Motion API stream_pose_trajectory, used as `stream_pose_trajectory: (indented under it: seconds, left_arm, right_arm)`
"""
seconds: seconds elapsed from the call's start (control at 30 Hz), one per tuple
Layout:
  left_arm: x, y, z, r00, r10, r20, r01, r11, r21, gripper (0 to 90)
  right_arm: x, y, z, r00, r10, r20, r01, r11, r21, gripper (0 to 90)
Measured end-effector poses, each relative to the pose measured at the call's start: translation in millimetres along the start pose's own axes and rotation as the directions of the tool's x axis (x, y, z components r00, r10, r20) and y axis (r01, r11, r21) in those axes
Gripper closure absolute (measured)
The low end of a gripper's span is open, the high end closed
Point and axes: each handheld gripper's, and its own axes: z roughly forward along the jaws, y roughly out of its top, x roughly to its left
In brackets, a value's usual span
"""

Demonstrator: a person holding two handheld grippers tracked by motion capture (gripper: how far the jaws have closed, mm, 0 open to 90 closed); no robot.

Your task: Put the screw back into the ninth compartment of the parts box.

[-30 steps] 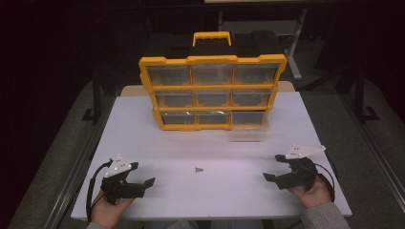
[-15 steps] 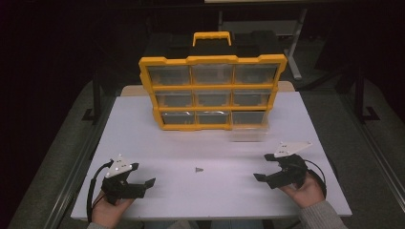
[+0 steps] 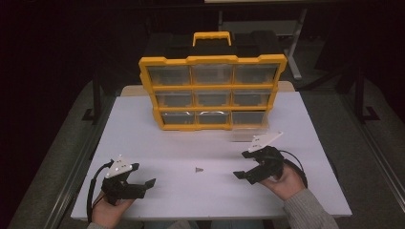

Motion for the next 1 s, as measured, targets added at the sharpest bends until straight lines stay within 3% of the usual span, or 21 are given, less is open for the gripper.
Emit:
stream_pose_trajectory:
  seconds: [0.17, 0.2, 0.43, 0.67, 0.83, 0.93, 1.0]
  left_arm:
    - [0.4, 0.0, -0.6, 1.0, 0.006, 0.001, -0.006, 1.0, 0.003, 15.7]
    - [0.6, 0.2, -1.2, 1.0, 0.006, 0.001, -0.006, 1.0, 0.007, 15.7]
    - [1.3, 0.5, -1.8, 0.9999, 0.013, 0.0, -0.013, 0.9999, 0.005, 15.7]
    - [1.2, 0.7, -1.6, 0.9999, 0.012, 0.004, -0.012, 0.9999, 0.005, 15.7]
    - [1.4, 0.7, -1.6, 0.9999, 0.012, 0.004, -0.012, 0.9999, 0.005, 15.7]
    - [2.2, 0.9, -1.8, 0.9998, 0.02, 0.006, -0.02, 0.9997, 0.012, 15.7]
    - [2.3, 0.7, -1.5, 0.9998, 0.021, 0.007, -0.021, 0.9997, 0.01, 15.7]
  right_arm:
    - [4.5, 23.1, 16.1, 0.9985, -0.04, -0.037, 0.041, 0.999, 0.036, 26.8]
    - [5.0, 32.6, 24.0, 0.9961, -0.067, -0.056, 0.07, 0.996, 0.05, 29.0]
    - [2.9, 56.0, 50.1, 0.9868, -0.115, -0.114, 0.125, 0.988, 0.088, 37.0]
    - [5.0, 74.8, 73.5, 0.977, -0.162, -0.14, 0.178, 0.977, 0.117, 46.5]
    - [4.5, 82.3, 87.3, 0.9733, -0.16, -0.165, 0.183, 0.973, 0.138, 52.4]
    - [4.5, 86.6, 101.9, 0.9645, -0.179, -0.195, 0.211, 0.964, 0.162, 58.5]
    - [5.1, 87.7, 109.2, 0.9652, -0.174, -0.195, 0.21, 0.961, 0.181, 61.5]
